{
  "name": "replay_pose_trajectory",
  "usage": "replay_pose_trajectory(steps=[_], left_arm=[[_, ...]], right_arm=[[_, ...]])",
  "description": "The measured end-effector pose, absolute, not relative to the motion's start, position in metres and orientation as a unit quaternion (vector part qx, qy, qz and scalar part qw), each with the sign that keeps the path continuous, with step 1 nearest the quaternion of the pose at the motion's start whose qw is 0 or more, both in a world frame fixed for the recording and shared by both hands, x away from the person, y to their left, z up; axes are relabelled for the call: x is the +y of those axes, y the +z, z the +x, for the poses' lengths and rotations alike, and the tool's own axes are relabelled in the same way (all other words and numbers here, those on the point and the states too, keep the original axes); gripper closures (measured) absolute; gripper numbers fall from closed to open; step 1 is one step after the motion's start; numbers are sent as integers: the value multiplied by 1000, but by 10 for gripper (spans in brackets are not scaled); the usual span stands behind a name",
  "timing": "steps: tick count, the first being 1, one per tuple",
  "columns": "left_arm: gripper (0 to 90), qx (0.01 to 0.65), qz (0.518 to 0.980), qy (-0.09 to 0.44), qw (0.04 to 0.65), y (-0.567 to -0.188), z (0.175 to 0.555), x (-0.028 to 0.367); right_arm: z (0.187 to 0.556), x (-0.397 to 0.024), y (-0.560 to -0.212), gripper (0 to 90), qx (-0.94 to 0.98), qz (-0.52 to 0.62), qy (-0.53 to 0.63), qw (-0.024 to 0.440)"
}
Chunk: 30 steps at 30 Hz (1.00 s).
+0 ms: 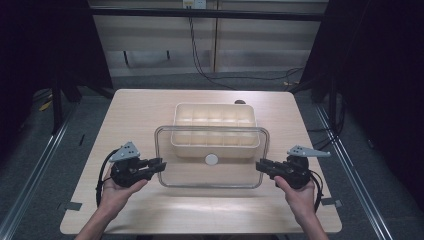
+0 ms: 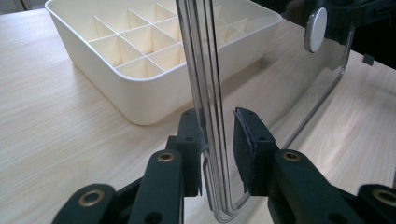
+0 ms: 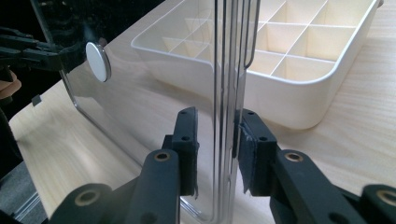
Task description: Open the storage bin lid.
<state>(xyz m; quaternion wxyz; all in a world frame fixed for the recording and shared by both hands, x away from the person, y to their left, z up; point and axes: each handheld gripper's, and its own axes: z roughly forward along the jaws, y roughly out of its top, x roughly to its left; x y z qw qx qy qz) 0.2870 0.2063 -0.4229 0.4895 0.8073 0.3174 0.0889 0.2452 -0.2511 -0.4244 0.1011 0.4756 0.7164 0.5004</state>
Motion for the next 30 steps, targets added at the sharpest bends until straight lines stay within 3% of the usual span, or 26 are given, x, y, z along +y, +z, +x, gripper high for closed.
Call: replay_pose_trajectory(steps=[30], left_arm=[[711, 338, 825, 58, 449, -450, 254, 210]], right_arm=[[205, -245, -451, 722, 727, 489, 479, 60]])
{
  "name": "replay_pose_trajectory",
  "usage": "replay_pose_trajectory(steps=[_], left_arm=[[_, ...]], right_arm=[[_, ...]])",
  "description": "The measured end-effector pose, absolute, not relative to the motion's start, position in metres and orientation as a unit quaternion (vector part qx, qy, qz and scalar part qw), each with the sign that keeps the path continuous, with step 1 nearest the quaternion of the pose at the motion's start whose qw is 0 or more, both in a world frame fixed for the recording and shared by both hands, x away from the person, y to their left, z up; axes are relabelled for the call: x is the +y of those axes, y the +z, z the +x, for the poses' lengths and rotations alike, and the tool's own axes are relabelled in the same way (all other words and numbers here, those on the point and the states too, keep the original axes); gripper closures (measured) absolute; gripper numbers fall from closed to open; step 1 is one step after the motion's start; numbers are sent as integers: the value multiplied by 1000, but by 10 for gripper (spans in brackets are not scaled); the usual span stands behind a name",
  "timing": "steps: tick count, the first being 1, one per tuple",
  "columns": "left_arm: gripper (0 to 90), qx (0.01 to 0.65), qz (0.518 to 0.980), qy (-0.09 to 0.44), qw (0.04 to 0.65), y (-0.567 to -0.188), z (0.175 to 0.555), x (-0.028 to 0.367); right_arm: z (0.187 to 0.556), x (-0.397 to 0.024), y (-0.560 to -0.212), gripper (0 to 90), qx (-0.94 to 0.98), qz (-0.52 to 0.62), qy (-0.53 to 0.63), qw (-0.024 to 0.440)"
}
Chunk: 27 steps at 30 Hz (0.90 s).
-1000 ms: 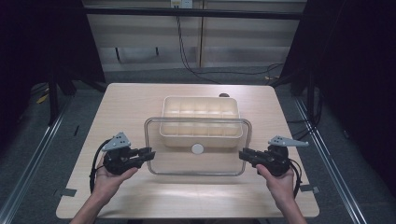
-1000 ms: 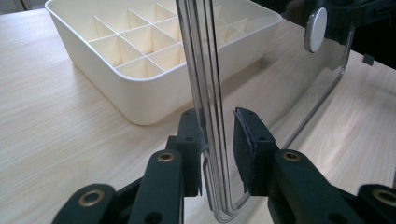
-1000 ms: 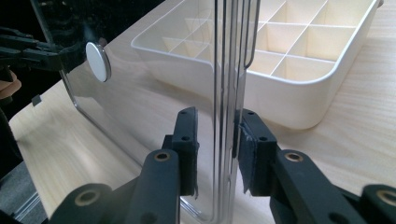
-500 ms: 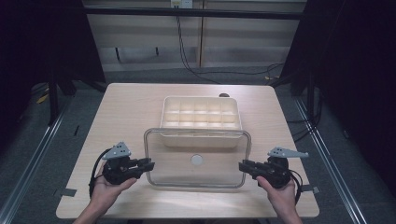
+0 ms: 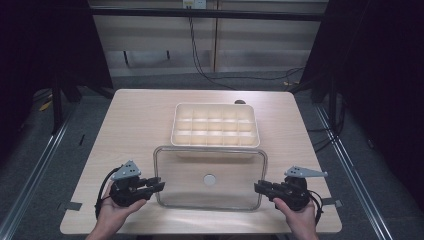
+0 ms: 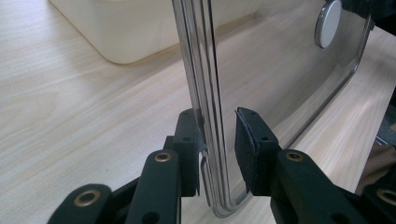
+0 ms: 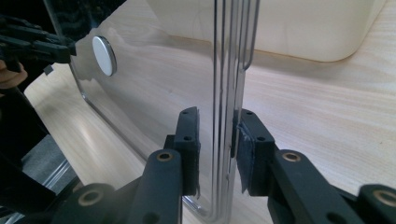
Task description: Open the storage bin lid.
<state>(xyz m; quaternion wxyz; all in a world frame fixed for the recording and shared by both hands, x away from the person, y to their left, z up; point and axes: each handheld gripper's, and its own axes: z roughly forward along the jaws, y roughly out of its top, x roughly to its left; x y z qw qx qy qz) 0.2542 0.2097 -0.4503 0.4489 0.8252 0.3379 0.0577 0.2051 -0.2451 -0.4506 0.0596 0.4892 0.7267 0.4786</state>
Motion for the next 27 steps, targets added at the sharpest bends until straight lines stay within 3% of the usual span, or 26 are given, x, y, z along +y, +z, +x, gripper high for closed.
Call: replay_pose_trajectory(steps=[27], left_arm=[[655, 346, 829, 37, 438, -462, 252, 212]], right_arm=[[203, -240, -468, 684, 734, 497, 462, 46]])
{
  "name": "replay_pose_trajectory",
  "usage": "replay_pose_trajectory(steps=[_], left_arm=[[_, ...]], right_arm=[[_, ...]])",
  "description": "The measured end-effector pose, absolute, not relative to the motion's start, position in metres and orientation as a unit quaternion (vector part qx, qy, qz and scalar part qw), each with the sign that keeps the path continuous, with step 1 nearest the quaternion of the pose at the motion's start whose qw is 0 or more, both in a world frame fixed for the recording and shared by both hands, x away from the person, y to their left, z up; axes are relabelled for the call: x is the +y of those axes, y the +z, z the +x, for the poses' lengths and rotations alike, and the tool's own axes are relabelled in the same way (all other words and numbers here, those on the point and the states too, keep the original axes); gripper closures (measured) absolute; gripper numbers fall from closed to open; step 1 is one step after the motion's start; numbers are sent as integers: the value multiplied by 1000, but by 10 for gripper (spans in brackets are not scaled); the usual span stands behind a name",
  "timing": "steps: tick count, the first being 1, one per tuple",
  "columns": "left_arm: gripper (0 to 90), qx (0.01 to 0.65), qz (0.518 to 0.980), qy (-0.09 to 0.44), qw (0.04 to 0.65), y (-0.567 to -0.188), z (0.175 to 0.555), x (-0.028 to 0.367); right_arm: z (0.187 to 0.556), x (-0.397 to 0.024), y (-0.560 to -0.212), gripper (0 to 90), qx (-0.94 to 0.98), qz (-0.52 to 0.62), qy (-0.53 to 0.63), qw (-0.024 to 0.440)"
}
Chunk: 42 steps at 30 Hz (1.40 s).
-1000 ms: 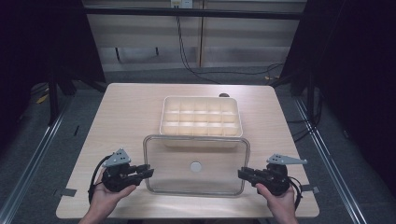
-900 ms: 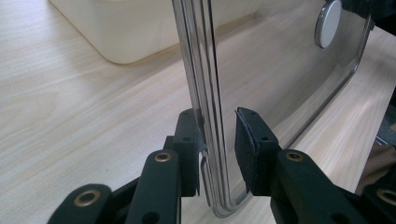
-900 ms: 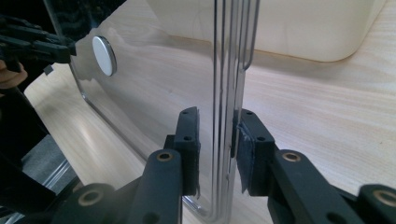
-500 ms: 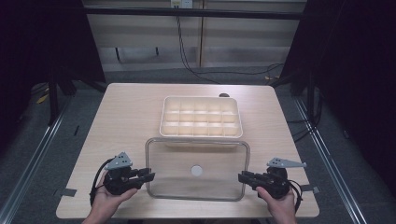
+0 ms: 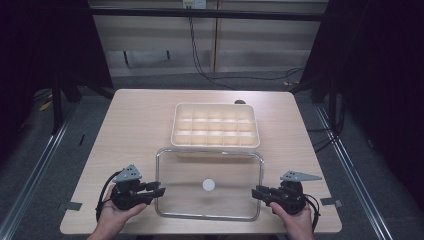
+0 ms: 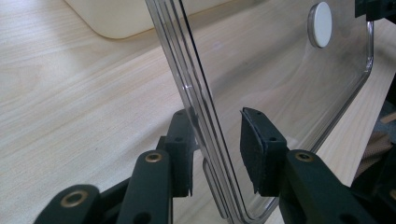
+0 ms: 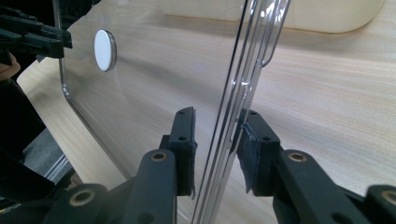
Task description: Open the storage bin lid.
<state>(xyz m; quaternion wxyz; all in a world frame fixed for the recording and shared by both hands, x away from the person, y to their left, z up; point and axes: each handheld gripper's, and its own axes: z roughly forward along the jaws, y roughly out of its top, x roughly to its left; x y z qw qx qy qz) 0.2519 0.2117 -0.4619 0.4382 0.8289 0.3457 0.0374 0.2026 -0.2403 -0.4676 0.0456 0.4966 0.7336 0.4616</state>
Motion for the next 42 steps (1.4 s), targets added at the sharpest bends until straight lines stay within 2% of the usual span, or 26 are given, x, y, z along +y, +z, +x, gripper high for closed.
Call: replay_pose_trajectory(steps=[30, 42], left_arm=[[594, 345, 840, 8, 420, -476, 264, 202], [593, 363, 840, -2, 402, -484, 271, 200]], right_arm=[[220, -242, -483, 575, 735, 520, 434, 41], [225, -241, -492, 528, 730, 544, 411, 33]])
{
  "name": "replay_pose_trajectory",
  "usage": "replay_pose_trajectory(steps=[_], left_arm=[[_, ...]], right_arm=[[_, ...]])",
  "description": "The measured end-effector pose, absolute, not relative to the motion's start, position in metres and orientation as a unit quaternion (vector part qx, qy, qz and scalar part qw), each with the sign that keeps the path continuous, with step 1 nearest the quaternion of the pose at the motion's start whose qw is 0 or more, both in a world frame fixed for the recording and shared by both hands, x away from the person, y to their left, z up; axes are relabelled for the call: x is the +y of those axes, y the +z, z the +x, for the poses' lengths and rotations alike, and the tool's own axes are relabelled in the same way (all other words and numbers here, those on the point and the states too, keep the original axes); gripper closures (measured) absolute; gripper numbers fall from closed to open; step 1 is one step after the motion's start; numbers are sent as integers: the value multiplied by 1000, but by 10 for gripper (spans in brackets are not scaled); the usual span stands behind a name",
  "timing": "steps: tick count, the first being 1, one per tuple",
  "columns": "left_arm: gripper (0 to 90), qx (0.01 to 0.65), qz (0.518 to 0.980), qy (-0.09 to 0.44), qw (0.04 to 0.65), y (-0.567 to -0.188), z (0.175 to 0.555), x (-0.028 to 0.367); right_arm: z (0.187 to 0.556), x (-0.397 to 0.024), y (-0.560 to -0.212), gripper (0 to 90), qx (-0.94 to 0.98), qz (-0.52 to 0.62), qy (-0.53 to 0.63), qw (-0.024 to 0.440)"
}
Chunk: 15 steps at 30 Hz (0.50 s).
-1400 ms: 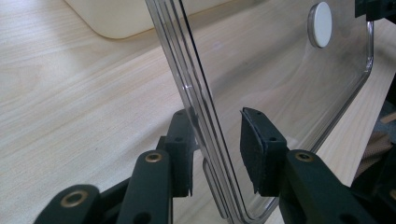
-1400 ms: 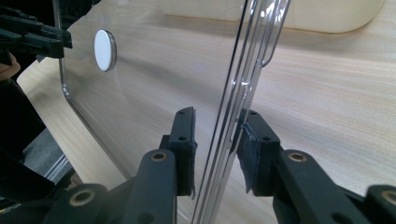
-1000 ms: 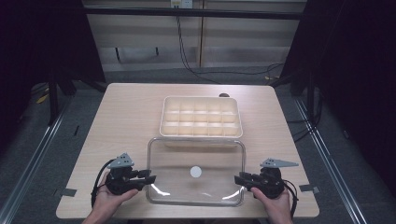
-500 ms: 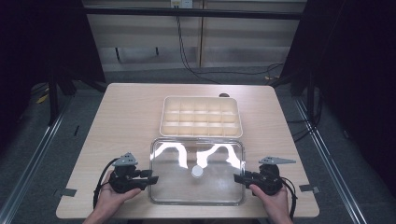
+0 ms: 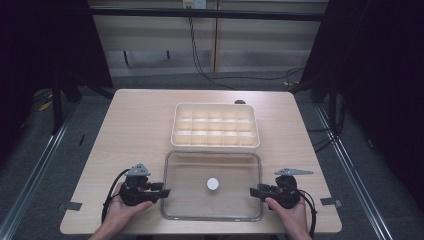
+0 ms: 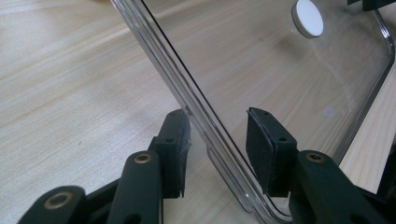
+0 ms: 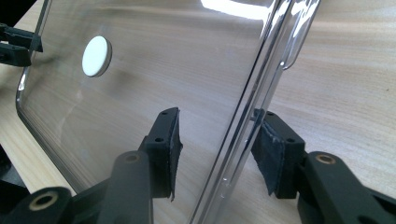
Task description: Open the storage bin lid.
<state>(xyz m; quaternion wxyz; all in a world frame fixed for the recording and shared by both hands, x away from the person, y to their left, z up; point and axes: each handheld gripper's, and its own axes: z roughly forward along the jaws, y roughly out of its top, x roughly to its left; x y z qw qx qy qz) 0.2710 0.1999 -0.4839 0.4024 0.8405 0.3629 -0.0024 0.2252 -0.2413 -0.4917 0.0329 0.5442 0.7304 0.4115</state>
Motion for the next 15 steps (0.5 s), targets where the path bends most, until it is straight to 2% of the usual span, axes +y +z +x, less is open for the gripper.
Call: replay_pose_trajectory(steps=[15], left_arm=[[573, 362, 844, -10, 395, -487, 273, 198]], right_arm=[[227, -238, -495, 472, 736, 547, 398, 30]])
